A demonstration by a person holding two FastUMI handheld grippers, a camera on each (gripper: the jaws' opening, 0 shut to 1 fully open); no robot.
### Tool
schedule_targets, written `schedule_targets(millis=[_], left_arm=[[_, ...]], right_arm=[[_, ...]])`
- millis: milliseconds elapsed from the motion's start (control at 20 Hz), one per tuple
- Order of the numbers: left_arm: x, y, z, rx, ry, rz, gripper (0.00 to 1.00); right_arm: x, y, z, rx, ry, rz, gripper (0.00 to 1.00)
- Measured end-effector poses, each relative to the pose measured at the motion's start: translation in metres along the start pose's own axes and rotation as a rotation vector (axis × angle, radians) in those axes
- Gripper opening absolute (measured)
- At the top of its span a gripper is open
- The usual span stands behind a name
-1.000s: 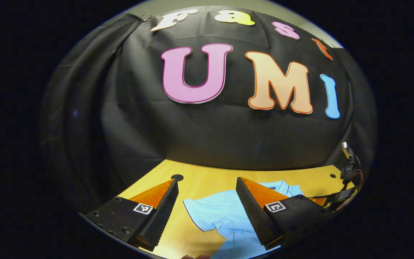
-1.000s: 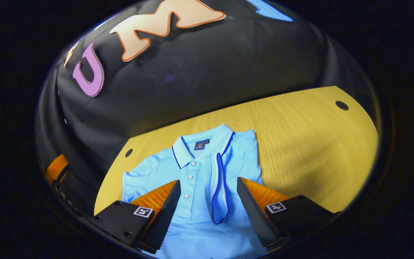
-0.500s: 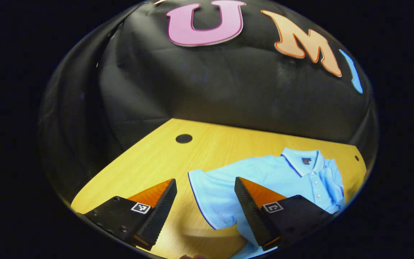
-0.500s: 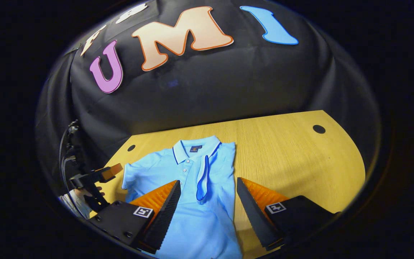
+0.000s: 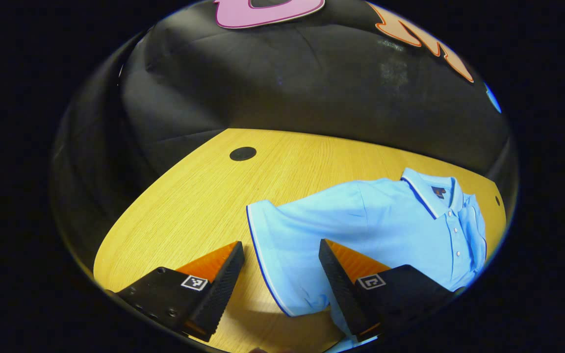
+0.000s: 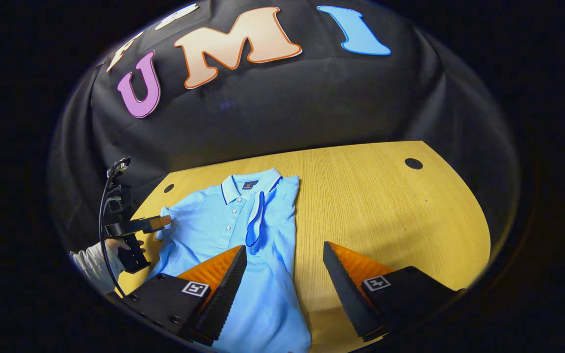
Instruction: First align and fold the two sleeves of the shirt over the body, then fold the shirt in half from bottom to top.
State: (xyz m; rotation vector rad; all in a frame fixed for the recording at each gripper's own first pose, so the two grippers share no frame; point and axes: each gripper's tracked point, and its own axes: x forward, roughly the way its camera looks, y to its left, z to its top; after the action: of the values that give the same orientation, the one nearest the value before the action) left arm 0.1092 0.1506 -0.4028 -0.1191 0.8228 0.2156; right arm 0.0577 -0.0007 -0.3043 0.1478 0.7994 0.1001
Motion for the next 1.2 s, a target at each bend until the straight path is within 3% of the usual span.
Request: schedule_targets(millis=[100,250,300,350,400,600,900,1150,1200], left_arm=[[0.005,0.0,0.002,-0.008,-0.003,-0.016,0.84],[0.008,-0.023,0.0,-0.033,-0.013,-0.065,0.35],[0.01,-0.025,0.001,-0.051,-0.017,-0.07,0.26],[0.01,-0.025,0.002,-0.068,-0.022,-0.065,0.06],[0.01,-0.025,0.003,-0.079,-0.026,-0.059,0.01],[-0.001,-0.04,0.02,-0.148,-0.058,-0.08,0.0],[-0.038,-0.115,0.047,-0.023,-0.112,-0.246,0.01],[-0.045,-0.186,0.025,0.126,-0.082,-0.351,0.0],[-0.044,-0.197,0.016,0.152,-0.069,-0.362,0.0]], right_arm=[[-0.003,0.005,-0.001,0.007,0.005,0.02,0.98],[-0.008,0.007,-0.001,0.005,0.006,0.04,0.98],[-0.01,0.004,0.0,-0.004,-0.003,0.035,0.98],[-0.013,0.004,0.002,-0.008,-0.012,0.034,0.98],[-0.015,0.004,0.003,-0.007,-0.017,0.038,0.98],[-0.026,-0.005,0.007,-0.019,-0.05,0.03,0.98],[-0.037,-0.008,0.005,0.0,-0.071,0.029,0.98],[-0.033,-0.011,-0.001,0.016,-0.067,0.017,0.98],[-0.032,-0.01,-0.002,0.024,-0.065,0.017,0.93]])
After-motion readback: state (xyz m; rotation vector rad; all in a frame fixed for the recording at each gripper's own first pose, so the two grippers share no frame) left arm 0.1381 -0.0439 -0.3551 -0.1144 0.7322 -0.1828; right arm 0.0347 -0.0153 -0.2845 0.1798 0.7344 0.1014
